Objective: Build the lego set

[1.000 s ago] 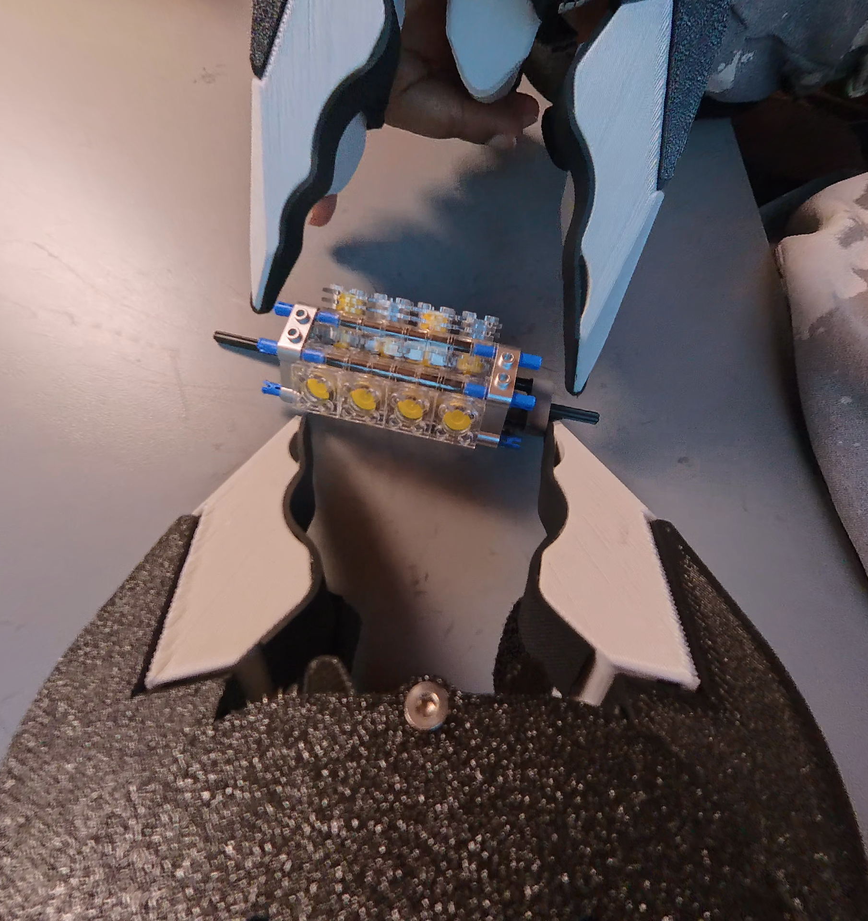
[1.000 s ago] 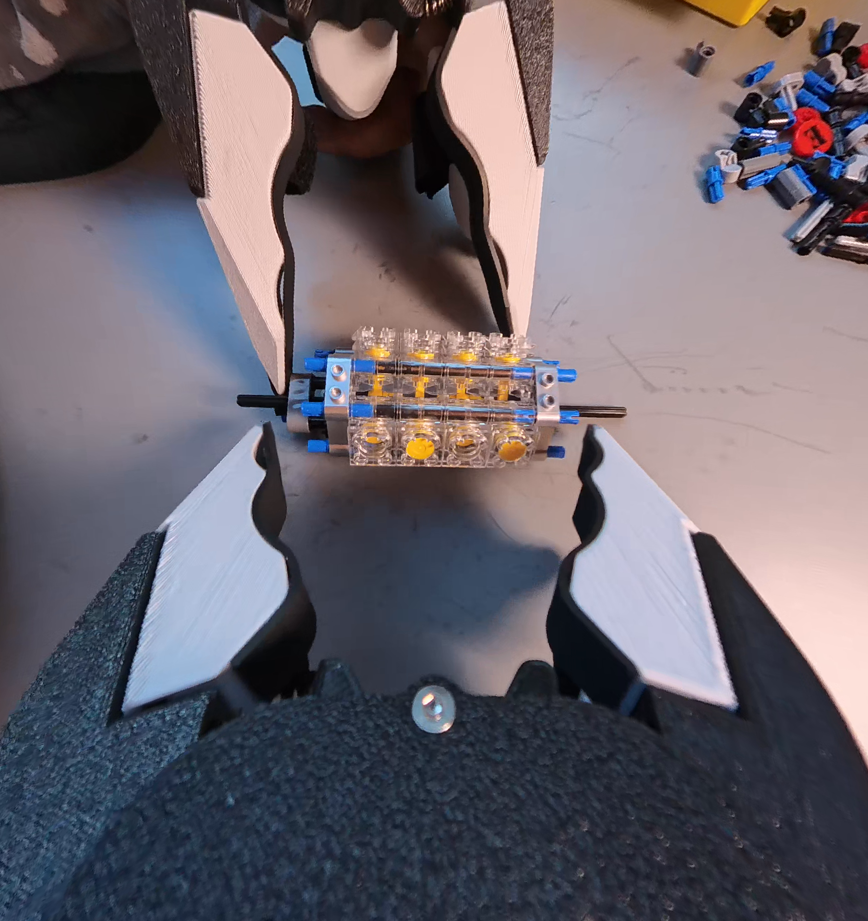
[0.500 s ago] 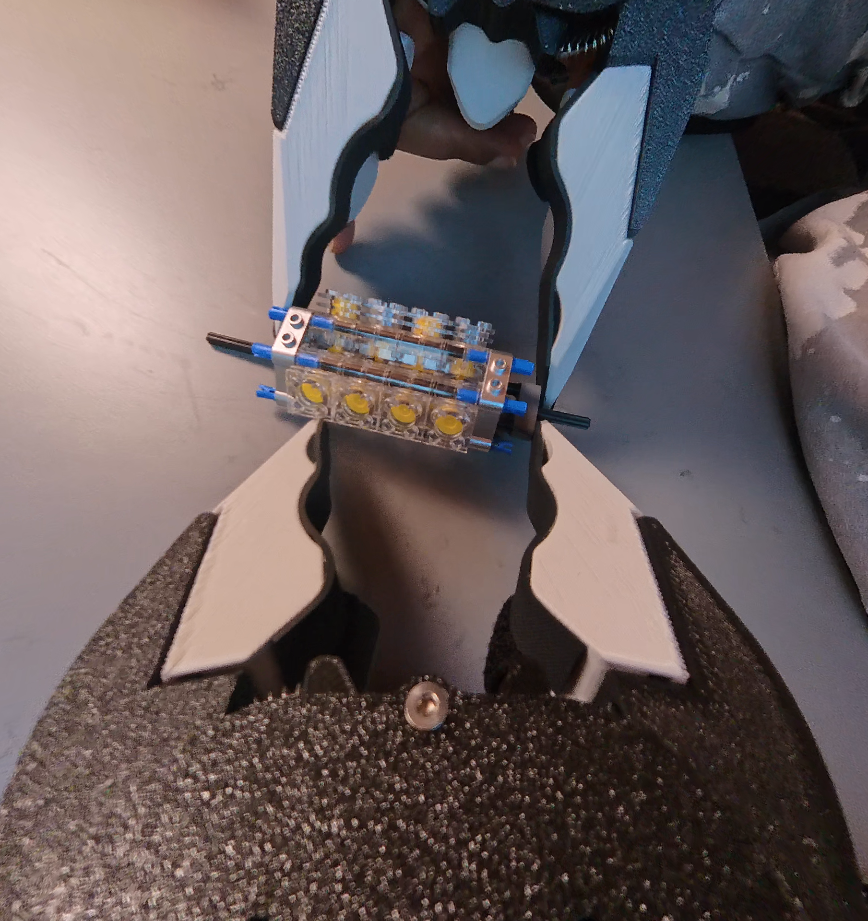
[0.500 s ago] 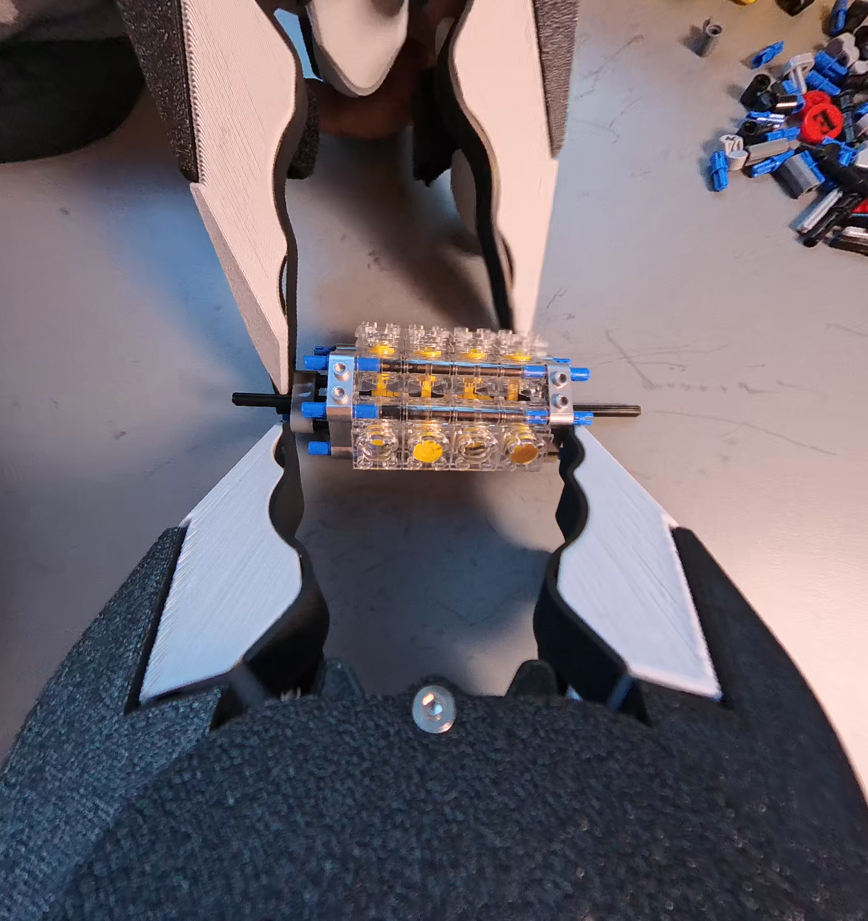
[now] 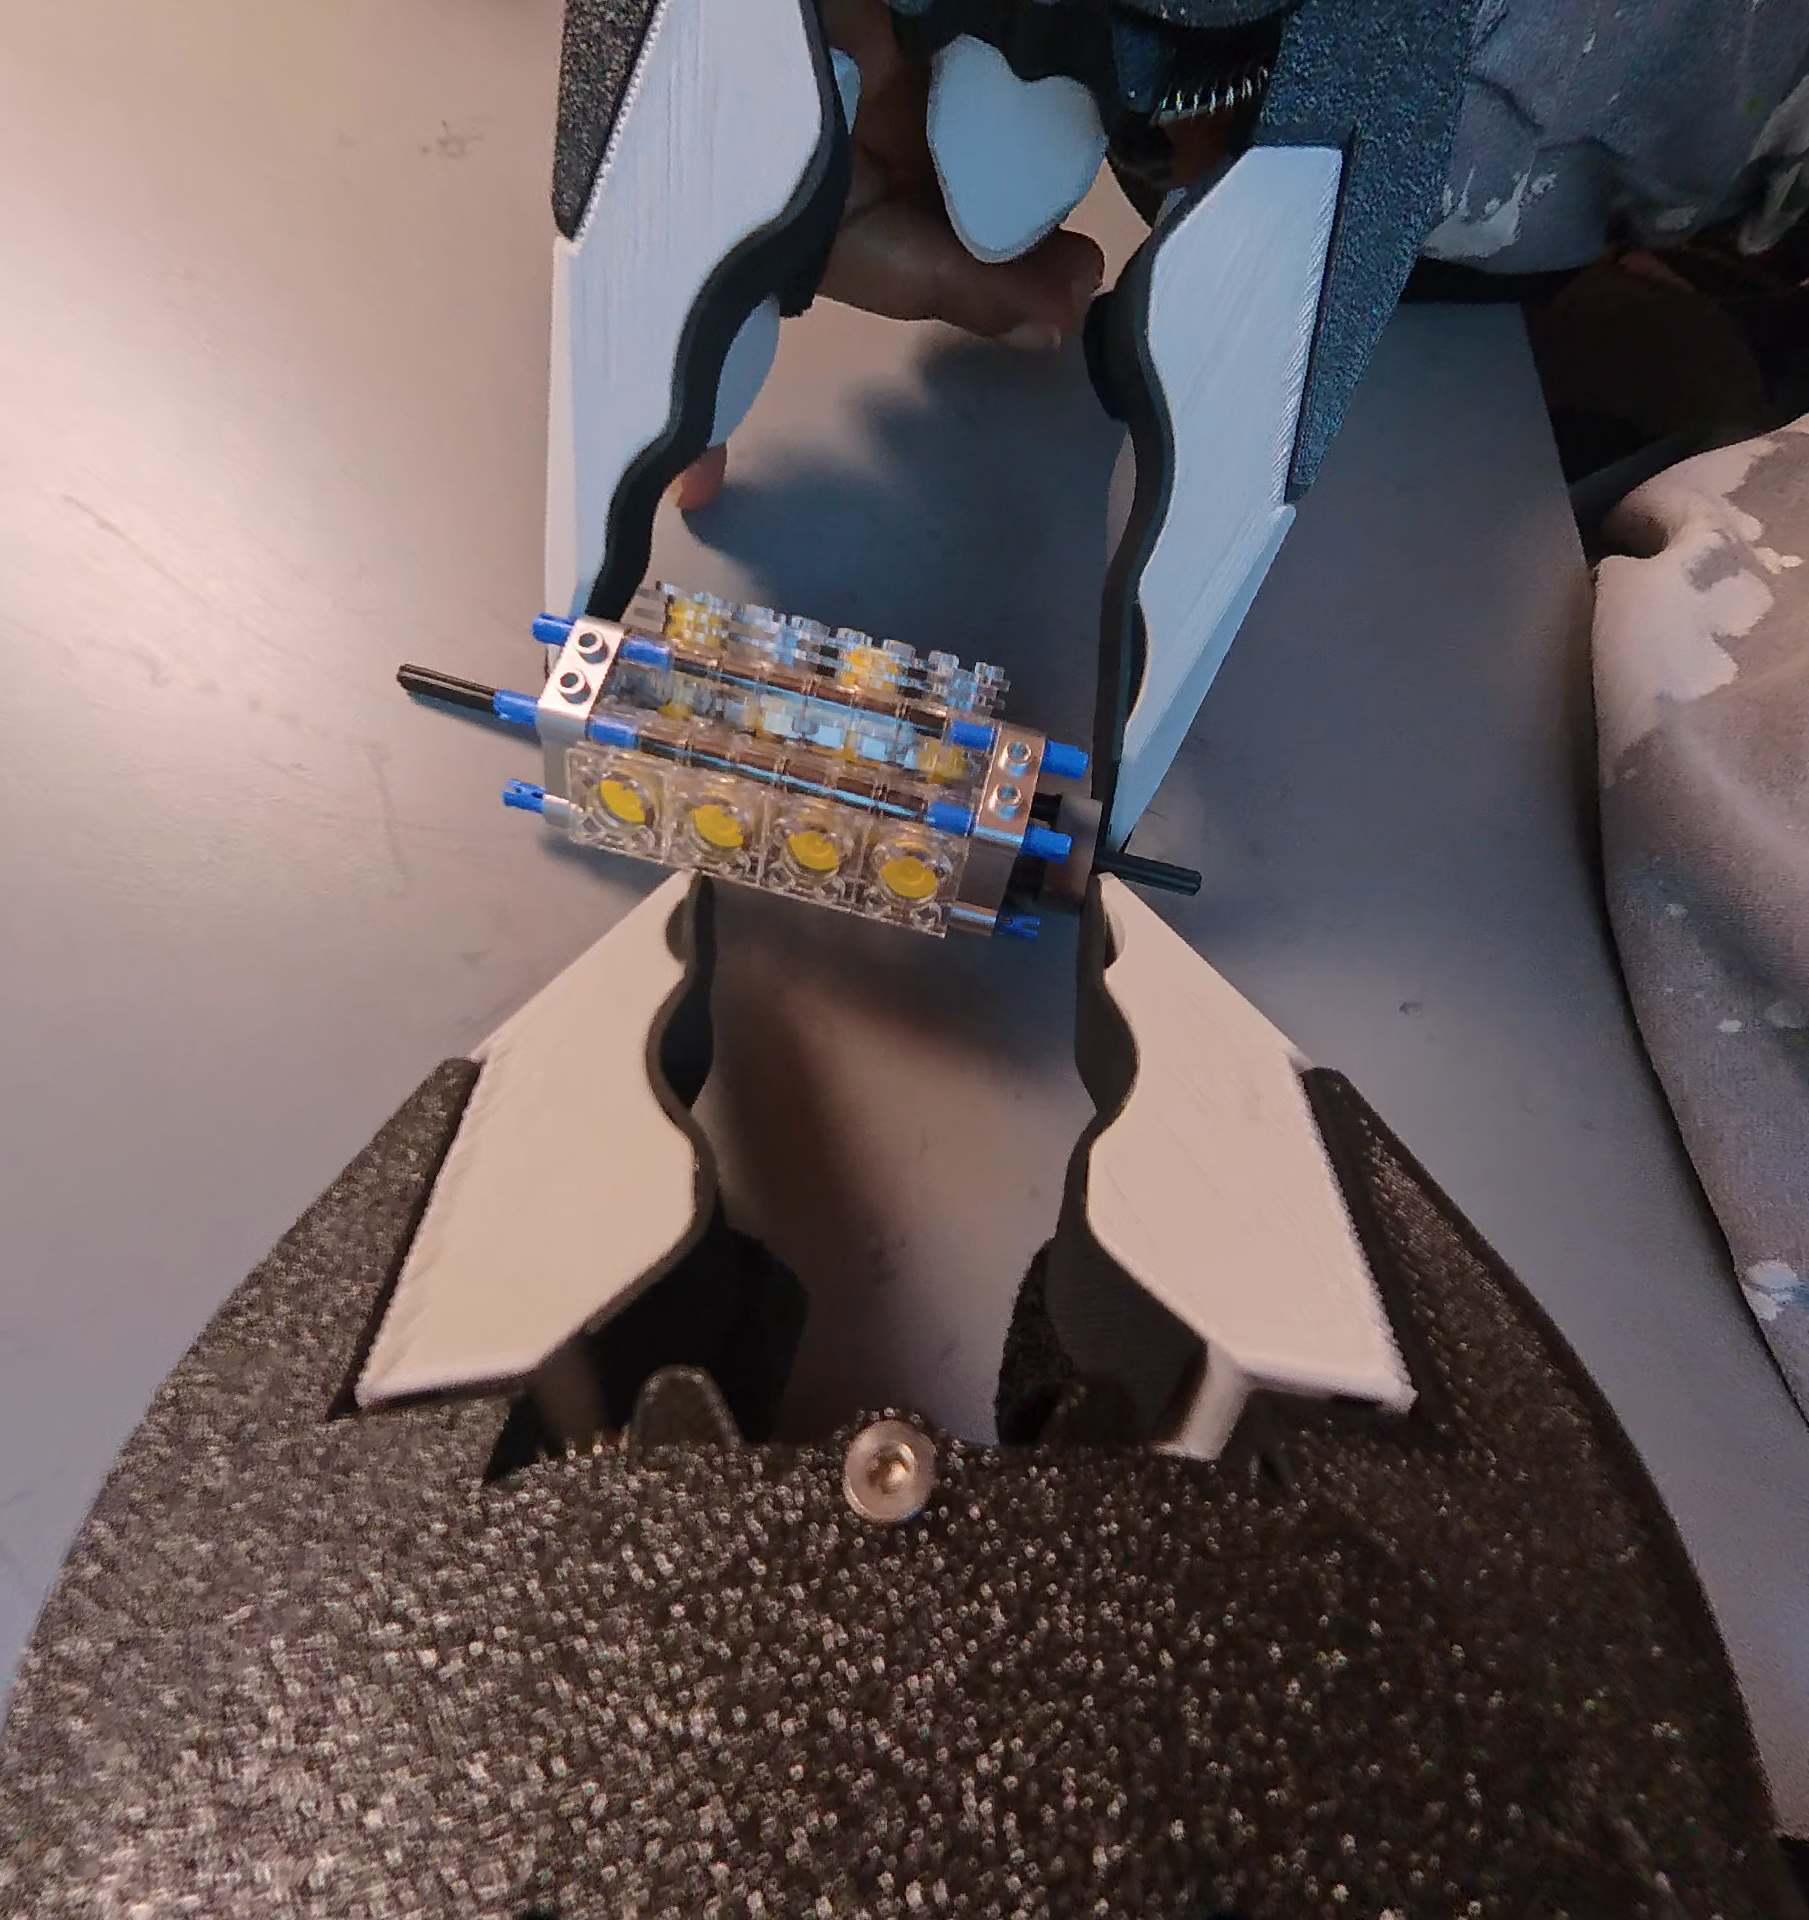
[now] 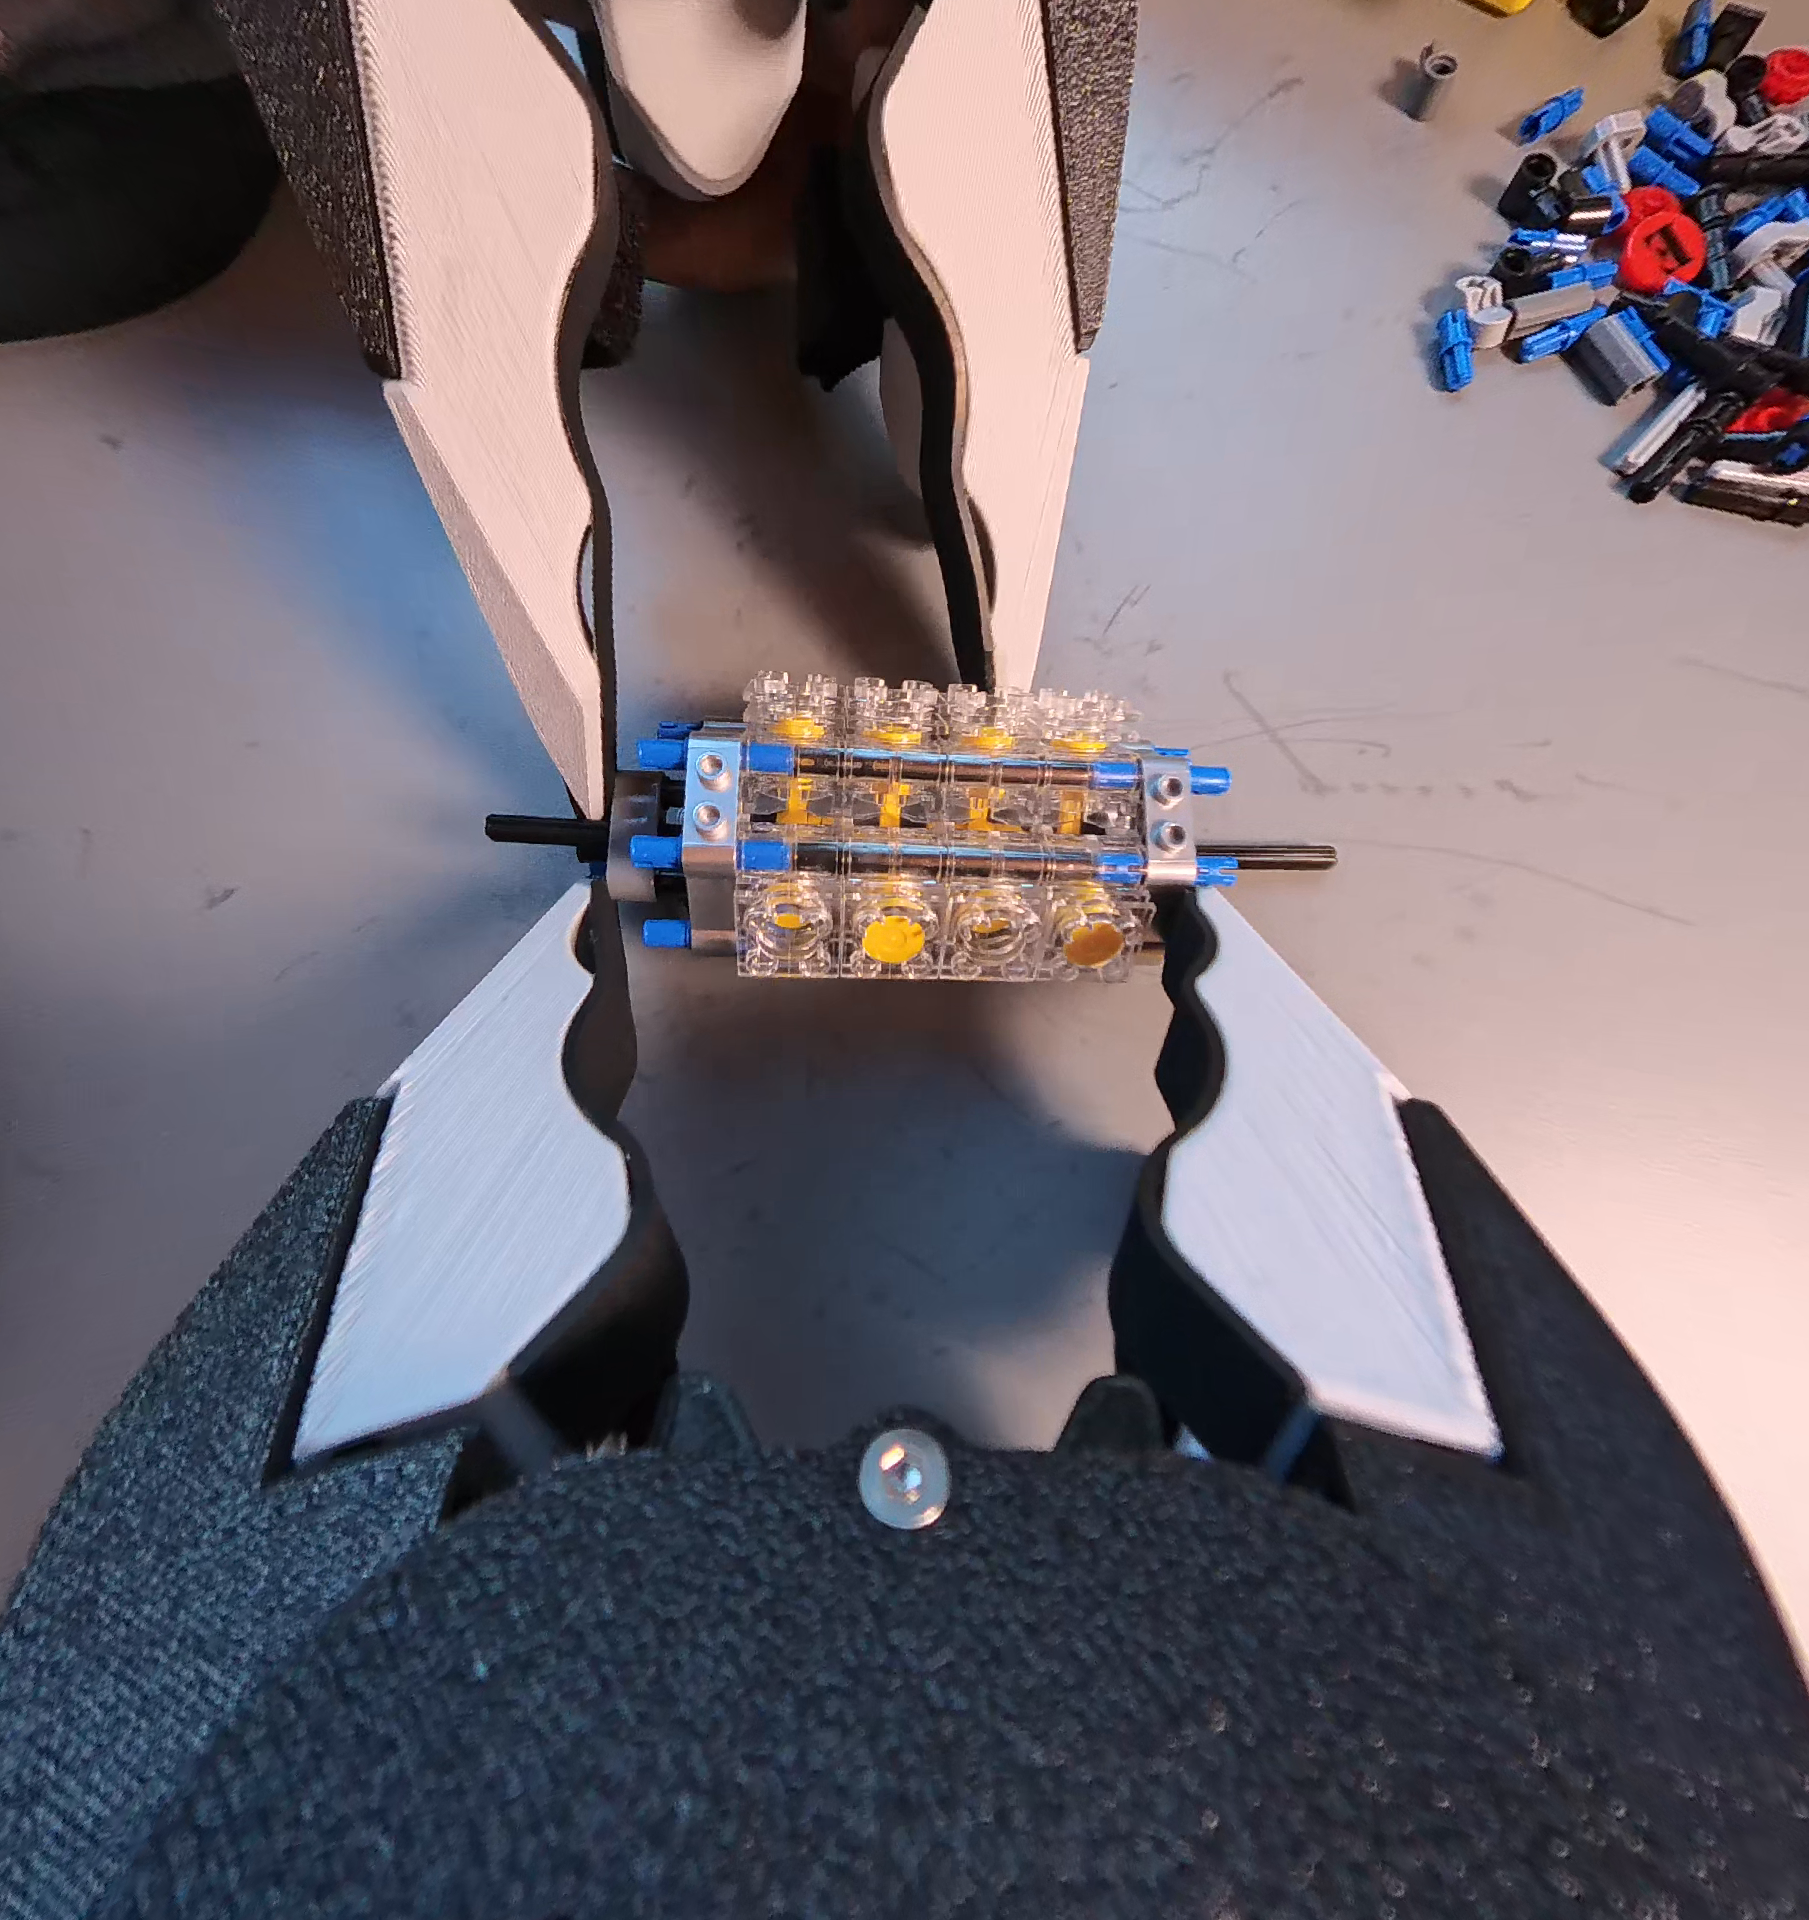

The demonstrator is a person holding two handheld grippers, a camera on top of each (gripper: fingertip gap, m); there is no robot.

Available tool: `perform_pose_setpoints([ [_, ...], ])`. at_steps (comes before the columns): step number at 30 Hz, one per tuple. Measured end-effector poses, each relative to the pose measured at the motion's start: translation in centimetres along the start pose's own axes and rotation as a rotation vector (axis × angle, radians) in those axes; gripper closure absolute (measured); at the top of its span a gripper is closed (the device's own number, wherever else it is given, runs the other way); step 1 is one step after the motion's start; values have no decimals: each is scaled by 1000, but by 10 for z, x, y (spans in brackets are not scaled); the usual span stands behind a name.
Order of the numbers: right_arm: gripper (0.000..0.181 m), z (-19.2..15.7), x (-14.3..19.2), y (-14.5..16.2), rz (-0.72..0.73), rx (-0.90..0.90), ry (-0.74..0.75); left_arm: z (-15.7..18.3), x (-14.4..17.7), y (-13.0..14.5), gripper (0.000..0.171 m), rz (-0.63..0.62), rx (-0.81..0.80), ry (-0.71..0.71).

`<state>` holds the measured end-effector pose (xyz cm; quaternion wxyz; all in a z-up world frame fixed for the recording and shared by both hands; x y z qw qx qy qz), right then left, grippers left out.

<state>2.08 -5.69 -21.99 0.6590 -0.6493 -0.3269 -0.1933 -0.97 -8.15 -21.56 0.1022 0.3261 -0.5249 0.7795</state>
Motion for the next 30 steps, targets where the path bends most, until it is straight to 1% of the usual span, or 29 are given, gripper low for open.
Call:
perform_pose_setpoints([
  [9,79,3,0,0,4,16,-14,-3,1,0,99,-20,49,-33],
  [14,79,4,-1,-1,4,20,-19,-6,6,3,90,-41,97,-120],
  [15,79,4,-1,-1,4,22,-21,-7,6,4,87,-45,99,-142],
  [16,79,4,-1,-1,4,26,-23,-10,7,4,77,-53,90,-172],
  [17,79,4,-1,-1,4,29,-25,-16,7,7,58,-70,77,-223],
  [18,79,4,-1,-1,4,33,-28,-21,8,9,55,-84,56,-250],
  [19,79,3,-1,-1,4,37,-32,-23,8,10,50,-82,49,-252],
  [20,79,3,-2,-1,5,42,-36,-24,8,9,49,-68,36,-240],
  [23,79,2,-2,-1,4,55,-49,-25,4,7,47,-30,-9,-197],
  [30,78,-4,-3,-2,5,89,-84,-18,-2,5,48,-31,-73,-136],
])
Point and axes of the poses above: each gripper's, where its closed fingertips meet, x back along the fingers, y out of its underside, z = x × y across the jaws, the point moved 2 cm from there along x, back along the fingers, and after that the axes turned 2 degrees about z, right-handed, at the moved point
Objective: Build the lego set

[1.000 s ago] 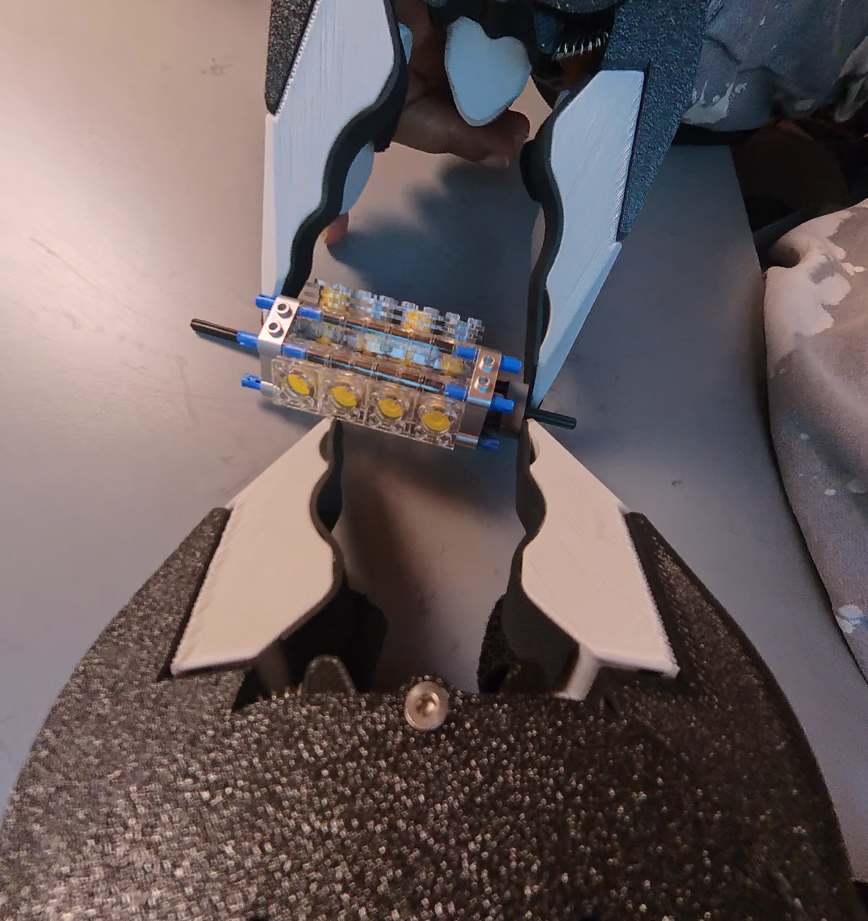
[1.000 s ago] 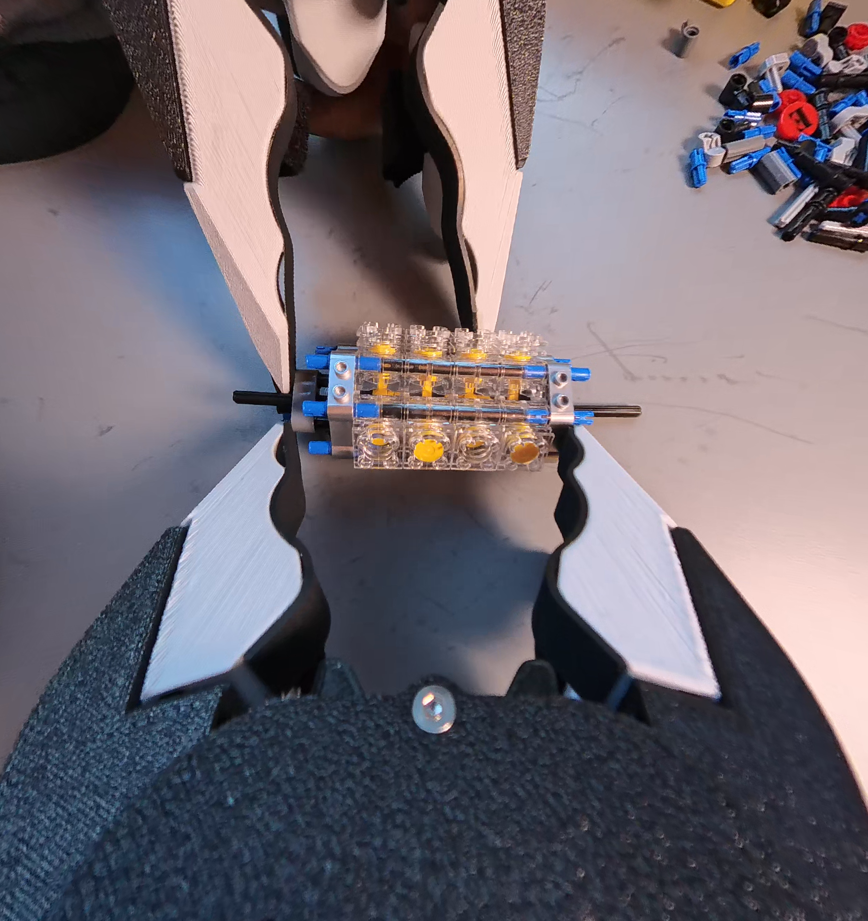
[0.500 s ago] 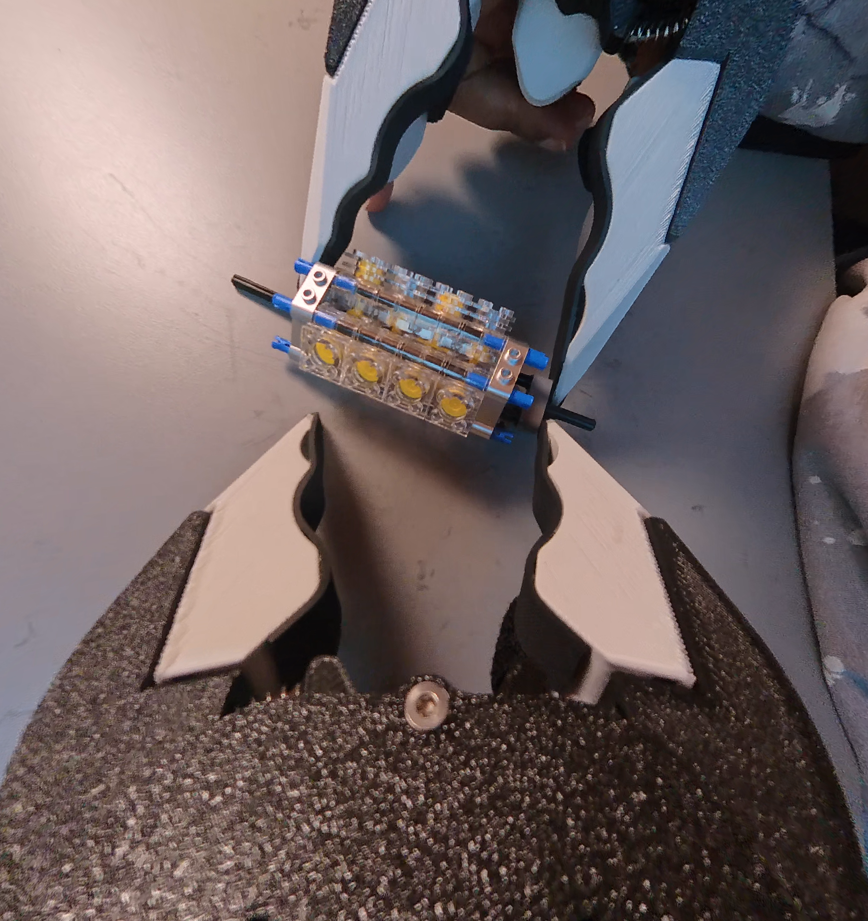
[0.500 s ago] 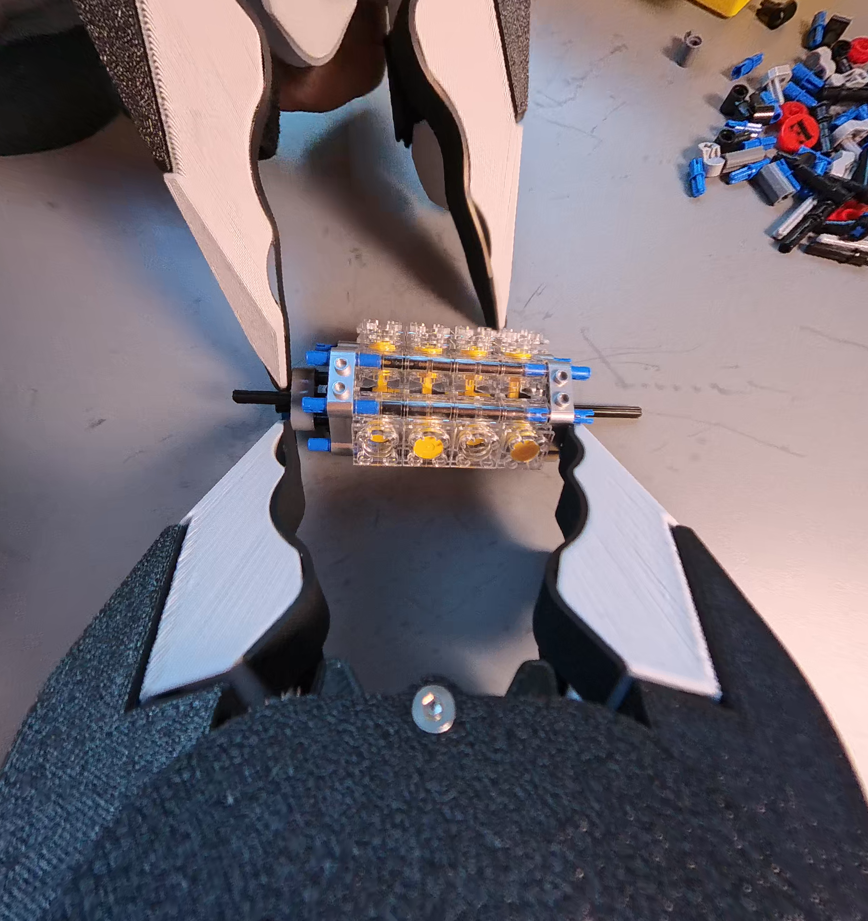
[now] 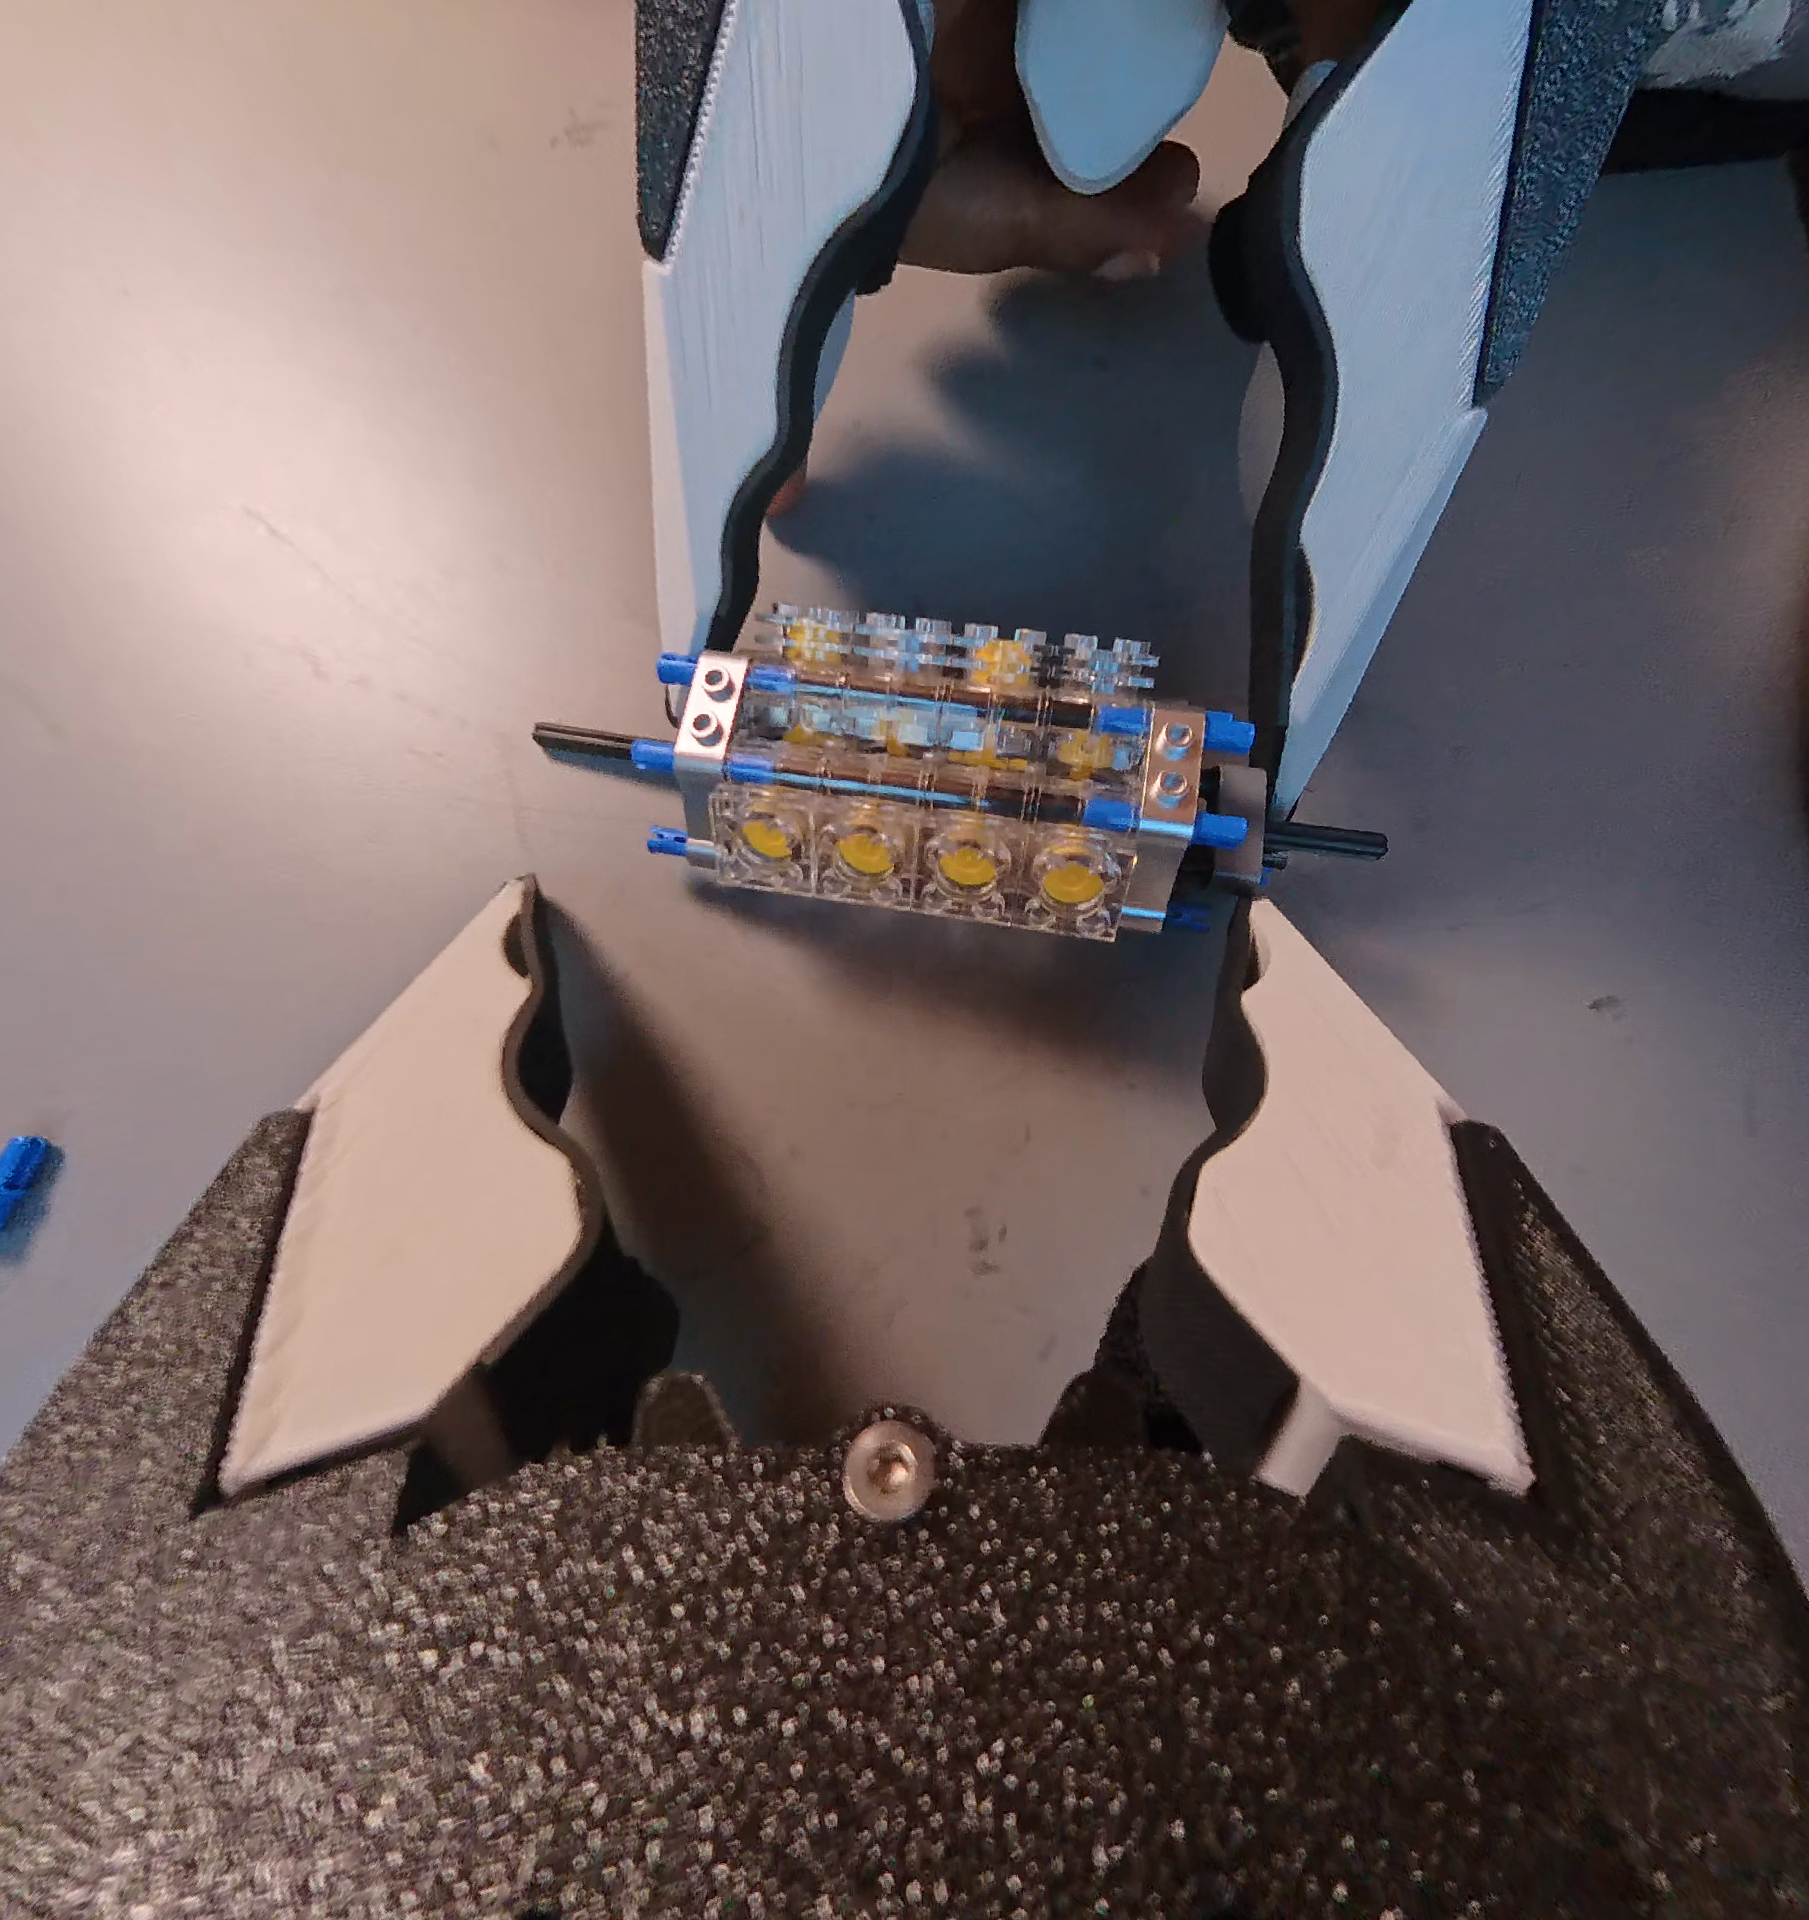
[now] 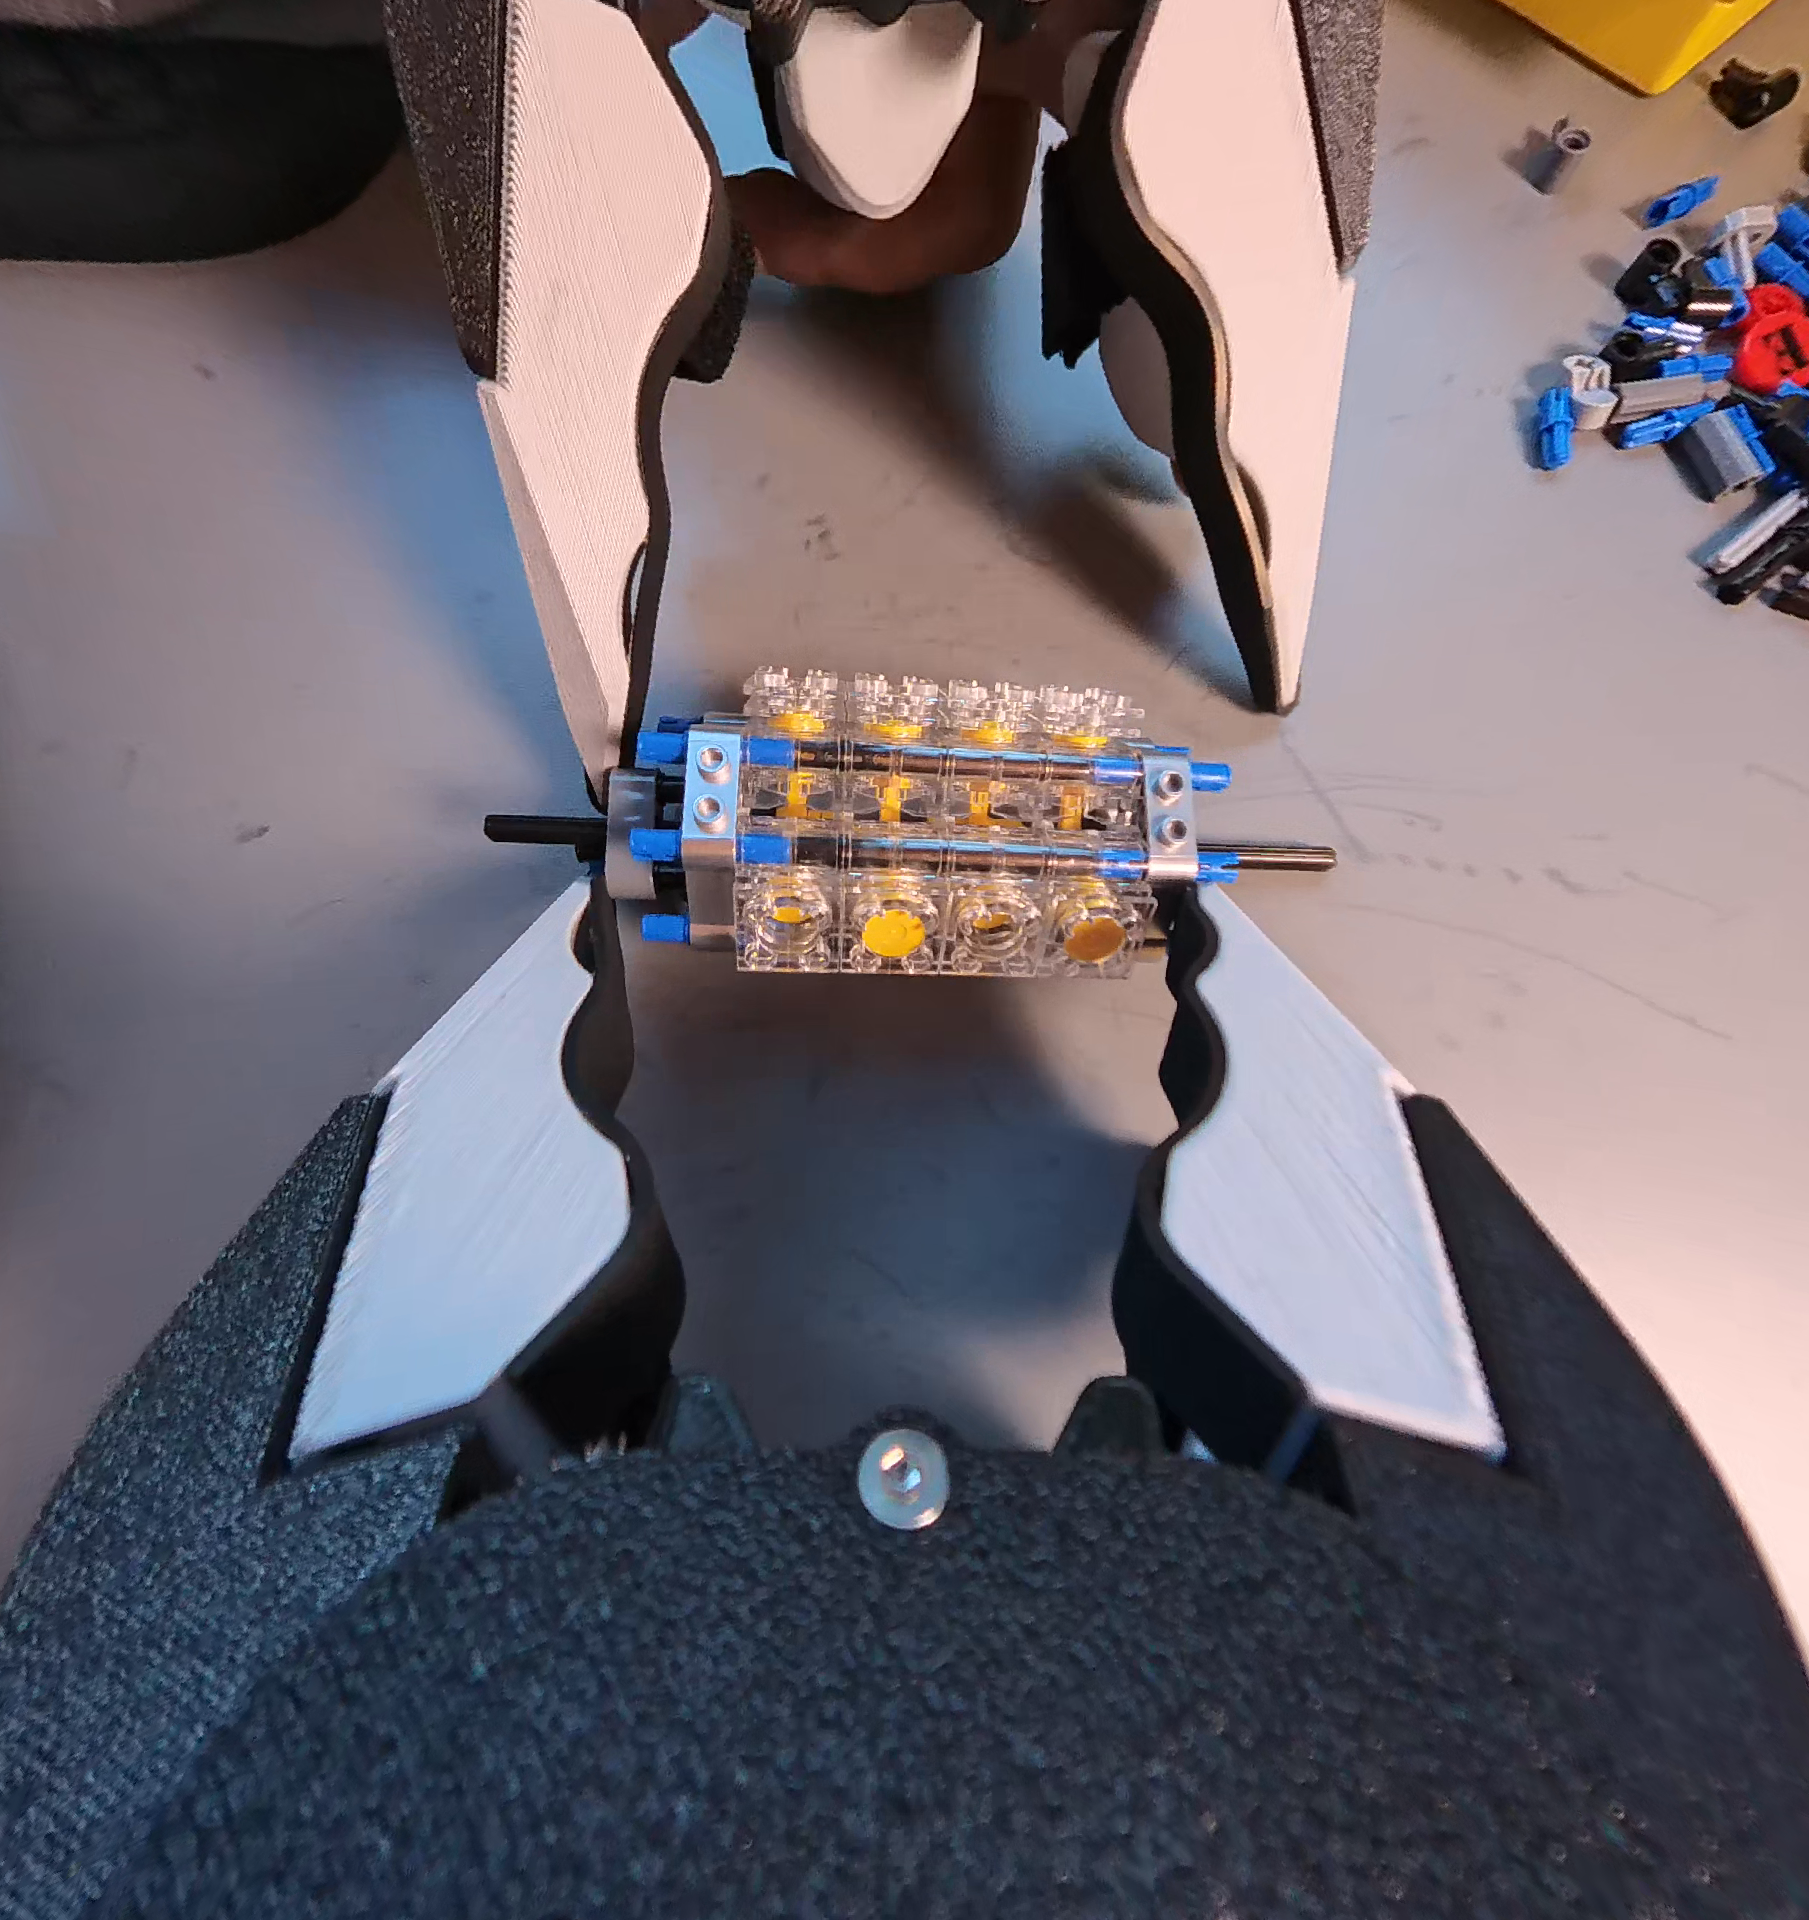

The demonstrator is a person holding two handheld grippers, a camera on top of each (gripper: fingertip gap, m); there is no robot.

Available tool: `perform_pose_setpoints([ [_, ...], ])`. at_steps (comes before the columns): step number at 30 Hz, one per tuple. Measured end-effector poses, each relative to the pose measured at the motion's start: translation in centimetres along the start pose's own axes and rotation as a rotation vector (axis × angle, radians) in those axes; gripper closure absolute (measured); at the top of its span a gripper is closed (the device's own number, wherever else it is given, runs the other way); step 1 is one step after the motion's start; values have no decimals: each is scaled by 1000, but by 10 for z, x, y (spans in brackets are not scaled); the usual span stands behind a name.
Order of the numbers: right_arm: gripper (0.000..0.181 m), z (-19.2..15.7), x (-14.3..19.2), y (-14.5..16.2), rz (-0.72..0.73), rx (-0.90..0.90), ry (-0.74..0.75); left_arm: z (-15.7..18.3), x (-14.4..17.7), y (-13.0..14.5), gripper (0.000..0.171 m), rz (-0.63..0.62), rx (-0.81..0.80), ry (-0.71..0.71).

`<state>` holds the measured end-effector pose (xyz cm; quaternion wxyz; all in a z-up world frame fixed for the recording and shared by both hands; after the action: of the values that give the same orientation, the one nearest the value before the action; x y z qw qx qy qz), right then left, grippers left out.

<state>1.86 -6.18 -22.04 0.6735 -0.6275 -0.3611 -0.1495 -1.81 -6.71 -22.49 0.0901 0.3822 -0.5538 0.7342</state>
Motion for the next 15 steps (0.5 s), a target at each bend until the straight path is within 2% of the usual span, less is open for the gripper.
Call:
perform_pose_setpoints([
  [2,78,-1,0,0,2,7,-5,2,-1,-1,48,-4,-9,12],
  [5,77,-2,-2,0,-1,15,-7,8,-2,-4,59,3,-7,53],
  [11,77,-4,-2,0,0,20,-10,10,-1,-4,58,9,1,60],
  [15,77,-2,-2,-1,1,11,-3,10,2,-3,64,-3,9,82],
])
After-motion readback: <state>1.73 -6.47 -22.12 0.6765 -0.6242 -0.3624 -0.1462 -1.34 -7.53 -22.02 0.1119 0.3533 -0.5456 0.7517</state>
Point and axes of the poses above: each gripper's, where its closed fingertips meet, x back along the fingers, y out of its underside, z = x × y across the jaws, the point moved 2 cm from there along x, back along the fingers, and after that the axes turned 2 degrees about z, right-handed, at the moved point
